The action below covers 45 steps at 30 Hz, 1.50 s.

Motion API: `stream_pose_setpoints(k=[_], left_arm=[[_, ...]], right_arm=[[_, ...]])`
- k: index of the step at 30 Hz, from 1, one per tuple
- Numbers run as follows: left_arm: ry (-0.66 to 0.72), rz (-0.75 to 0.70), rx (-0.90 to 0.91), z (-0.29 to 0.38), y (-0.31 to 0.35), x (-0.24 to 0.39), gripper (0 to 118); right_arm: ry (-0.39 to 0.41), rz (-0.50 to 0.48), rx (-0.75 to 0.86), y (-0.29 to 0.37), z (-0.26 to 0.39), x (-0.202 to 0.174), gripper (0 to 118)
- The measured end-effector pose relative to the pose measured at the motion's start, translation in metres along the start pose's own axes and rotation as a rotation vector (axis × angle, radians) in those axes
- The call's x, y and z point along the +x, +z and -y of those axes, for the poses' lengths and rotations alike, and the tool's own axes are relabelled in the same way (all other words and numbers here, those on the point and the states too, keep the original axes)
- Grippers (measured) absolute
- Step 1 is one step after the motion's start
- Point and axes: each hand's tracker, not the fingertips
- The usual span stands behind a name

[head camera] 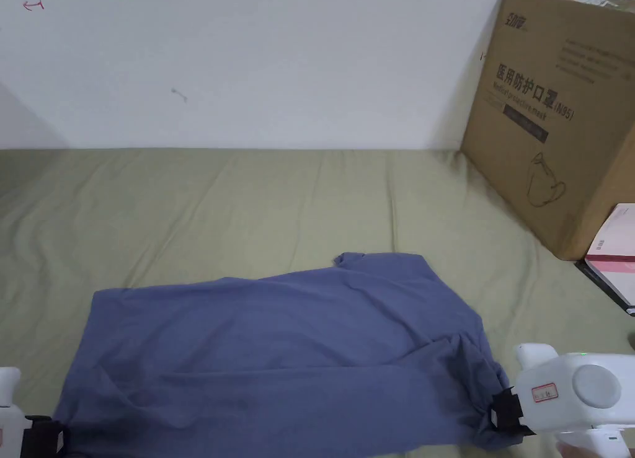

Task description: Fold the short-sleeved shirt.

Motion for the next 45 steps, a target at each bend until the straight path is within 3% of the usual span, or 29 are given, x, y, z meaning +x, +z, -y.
stream_pose_setpoints(k=[6, 10, 15, 21, 23, 24, 25, 26, 27, 28, 29, 30, 34, 37, 39, 41, 42, 43, 44, 45], left_arm=[[0.042, 0.069, 0.005, -0.011, 0.023, -0.016, 6], [-0.039, 0.106, -0.080, -0.005, 0.039, -0.019, 6], [-0.043, 0.137, -0.213, 0.029, 0.051, -0.033, 6], [-0.020, 0.123, -0.236, 0.070, 0.045, -0.048, 6], [-0.005, 0.133, -0.215, 0.076, 0.043, -0.053, 6], [-0.006, 0.134, -0.201, 0.077, 0.043, -0.053, 7], [-0.001, 0.140, -0.190, 0.078, 0.043, -0.053, 12], [0.007, 0.143, -0.184, 0.080, 0.045, -0.055, 26], [0.018, 0.144, -0.173, 0.082, 0.048, -0.055, 60], [0.020, 0.142, -0.169, 0.084, 0.050, -0.054, 95], [0.020, 0.142, -0.167, 0.087, 0.052, -0.053, 118], [0.020, 0.138, -0.164, 0.090, 0.054, -0.052, 112], [0.076, 0.166, -0.036, 0.094, 0.072, -0.044, 111], [0.111, 0.193, 0.078, 0.091, 0.089, -0.028, 111], [0.071, 0.182, 0.176, 0.085, 0.108, -0.012, 111], [-0.005, 0.167, 0.285, 0.082, 0.122, 0.006, 91], [-0.038, 0.160, 0.311, 0.077, 0.130, 0.013, 56], [-0.064, 0.149, 0.326, 0.075, 0.132, 0.021, 22], [-0.074, 0.138, 0.336, 0.073, 0.131, 0.026, 0], [-0.046, 0.180, 0.332, 0.072, 0.130, 0.030, 1]], right_arm=[[-0.028, -0.072, 0.029, 0.046, 0.016, 0.010, 5], [-0.094, -0.141, 0.009, 0.081, 0.038, 0.020, 5], [0.005, -0.086, -0.055, 0.106, 0.081, 0.006, 5], [-0.048, -0.085, -0.107, 0.084, 0.115, 0.004, 5], [-0.080, -0.077, -0.109, 0.077, 0.116, 0.004, 10], [-0.094, -0.073, -0.104, 0.077, 0.117, 0.003, 23], [-0.112, -0.066, -0.102, 0.077, 0.119, 0.003, 48], [-0.126, -0.062, -0.098, 0.078, 0.120, 0.003, 79], [-0.133, -0.068, -0.096, 0.069, 0.120, 0.013, 108], [-0.137, -0.065, -0.093, 0.070, 0.122, 0.013, 115], [-0.148, -0.052, -0.080, 0.073, 0.124, 0.011, 115], [-0.154, -0.049, -0.057, 0.077, 0.124, 0.011, 115], [-0.171, -0.147, 0.076, 0.095, 0.125, 0.011, 115], [-0.167, -0.213, 0.170, 0.119, 0.124, -0.008, 115], [-0.169, -0.201, 0.186, 0.131, 0.119, -0.023, 115], [-0.181, -0.266, 0.250, 0.142, 0.113, -0.035, 113], [-0.178, -0.282, 0.281, 0.146, 0.110, -0.040, 107], [-0.175, -0.294, 0.322, 0.150, 0.105, -0.048, 91], [-0.171, -0.291, 0.356, 0.153, 0.100, -0.055, 58], [-0.158, -0.288, 0.374, 0.153, 0.095, -0.062, 9]])
